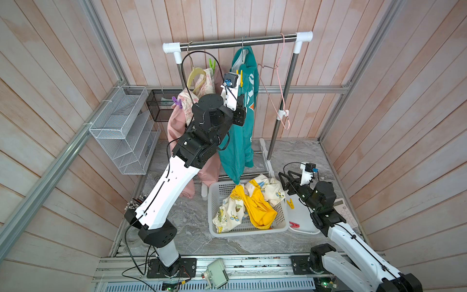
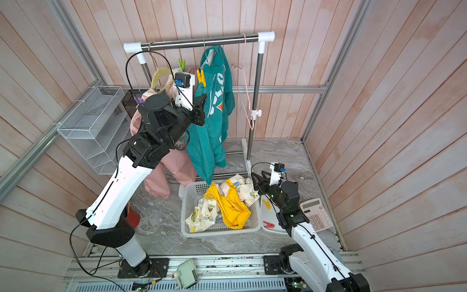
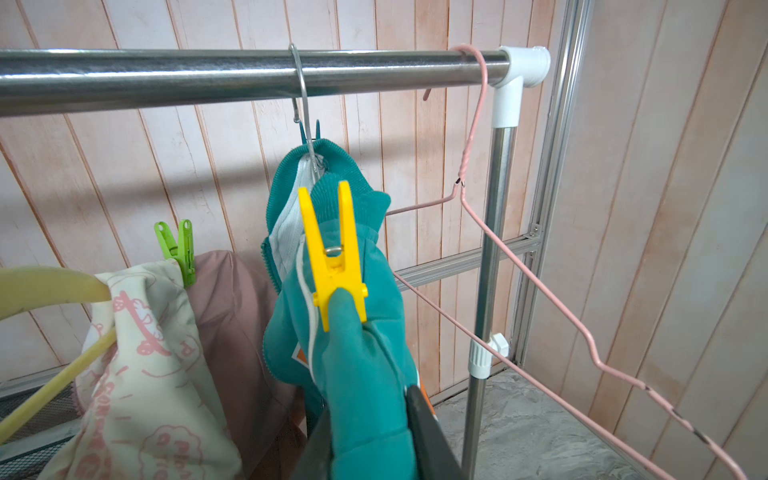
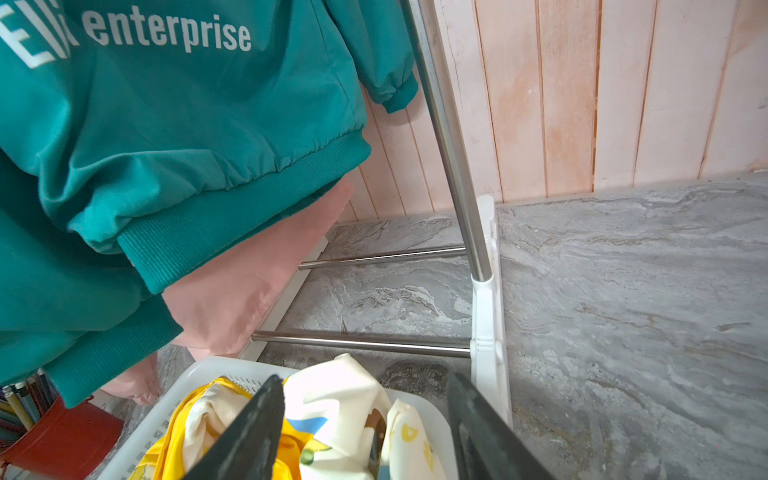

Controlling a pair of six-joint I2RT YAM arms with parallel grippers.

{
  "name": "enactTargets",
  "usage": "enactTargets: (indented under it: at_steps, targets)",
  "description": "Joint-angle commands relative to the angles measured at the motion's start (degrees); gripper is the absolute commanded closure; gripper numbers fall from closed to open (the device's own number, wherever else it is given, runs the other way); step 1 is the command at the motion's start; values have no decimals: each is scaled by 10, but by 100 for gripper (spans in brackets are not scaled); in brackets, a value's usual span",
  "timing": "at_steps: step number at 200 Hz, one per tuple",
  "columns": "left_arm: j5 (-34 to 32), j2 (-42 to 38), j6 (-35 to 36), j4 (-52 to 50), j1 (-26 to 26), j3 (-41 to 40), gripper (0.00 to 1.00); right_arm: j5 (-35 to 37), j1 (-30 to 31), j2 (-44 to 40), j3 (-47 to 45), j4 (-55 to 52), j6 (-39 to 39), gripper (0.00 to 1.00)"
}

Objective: Remove the clothespins securing jackets to the hanger
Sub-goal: Pick up the hanger from the clothesline.

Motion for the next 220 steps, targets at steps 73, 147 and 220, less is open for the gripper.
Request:
enactTargets:
  at_steps: [73, 147, 220]
  targets:
    - [5, 3, 2, 23, 3, 34, 100, 25, -6, -31, -17, -29, 11, 36]
    - [-23, 2, 28, 59, 3, 65, 100, 19, -6, -32, -27, -18, 27, 36]
    - [-32, -6, 44, 91, 2, 77, 100, 21, -6, -41, -36, -15, 34, 36]
